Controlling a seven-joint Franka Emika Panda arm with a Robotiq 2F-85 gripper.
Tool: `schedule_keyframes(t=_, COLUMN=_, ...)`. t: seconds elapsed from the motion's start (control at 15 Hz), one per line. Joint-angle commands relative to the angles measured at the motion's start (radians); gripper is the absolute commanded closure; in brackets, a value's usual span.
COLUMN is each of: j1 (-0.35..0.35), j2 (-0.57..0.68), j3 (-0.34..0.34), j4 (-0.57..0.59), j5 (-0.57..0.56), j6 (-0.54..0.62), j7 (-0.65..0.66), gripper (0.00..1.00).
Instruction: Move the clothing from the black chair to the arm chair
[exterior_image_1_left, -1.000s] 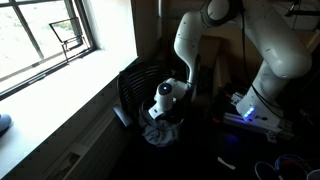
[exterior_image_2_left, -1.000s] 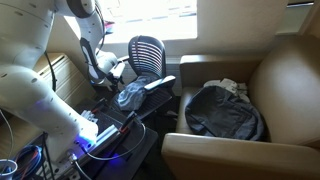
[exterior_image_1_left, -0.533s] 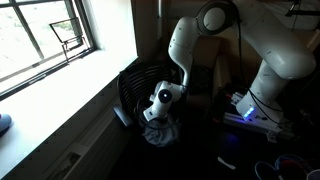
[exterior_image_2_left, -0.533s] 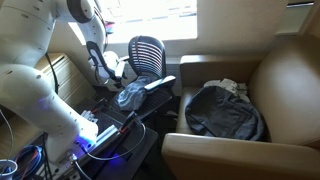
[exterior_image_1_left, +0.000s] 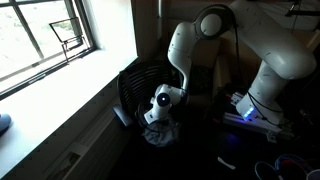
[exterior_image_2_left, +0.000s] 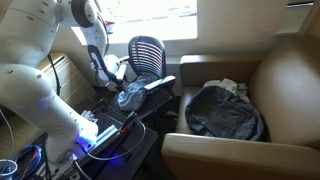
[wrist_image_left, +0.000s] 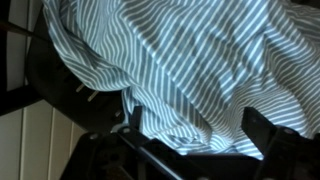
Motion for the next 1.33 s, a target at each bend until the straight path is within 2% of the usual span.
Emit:
schedule_keyframes(t=0.0, j1=0.009, j2=0.004, j3=-0.010, j4=0.002, j5=0.017, j6=0.005, j7=-0.011, gripper=0.00)
schedule_keyframes(t=0.13, j1=0.010, j2=0.006, j3=-0.010, j4=0.005, j5=0.017, j6=0.007, j7=-0.010, gripper=0.00)
schedule_keyframes(t=0.2, j1=0.011, j2=0.006, j3=-0.010, j4=0.006, j5=0.017, j6=0.007, j7=-0.010, gripper=0.25)
schedule_keyframes(t=0.27, j1=0.008, j2=0.010, j3=-0.008, j4=0.007, j5=0.026, j6=0.007, j7=-0.023, gripper=0.26)
schedule_keyframes(t=0.87, j1=0.014, j2=0.016, j3=-0.009, j4=0.011, j5=0.022, j6=0.005, j7=-0.016, gripper=0.92)
schedule_keyframes(t=1.0, j1=0.017, j2=0.016, j3=-0.008, j4=0.012, j5=0.022, j6=0.004, j7=-0.015, gripper=1.00)
schedule_keyframes(t=1.13, j1=0.016, j2=0.013, j3=-0.006, j4=0.013, j5=0.024, j6=0.006, j7=-0.011, gripper=1.00)
schedule_keyframes(t=1.27, j1=-0.020, j2=0.006, j3=0.007, j4=0.005, j5=0.044, j6=0.055, j7=-0.018, gripper=1.00)
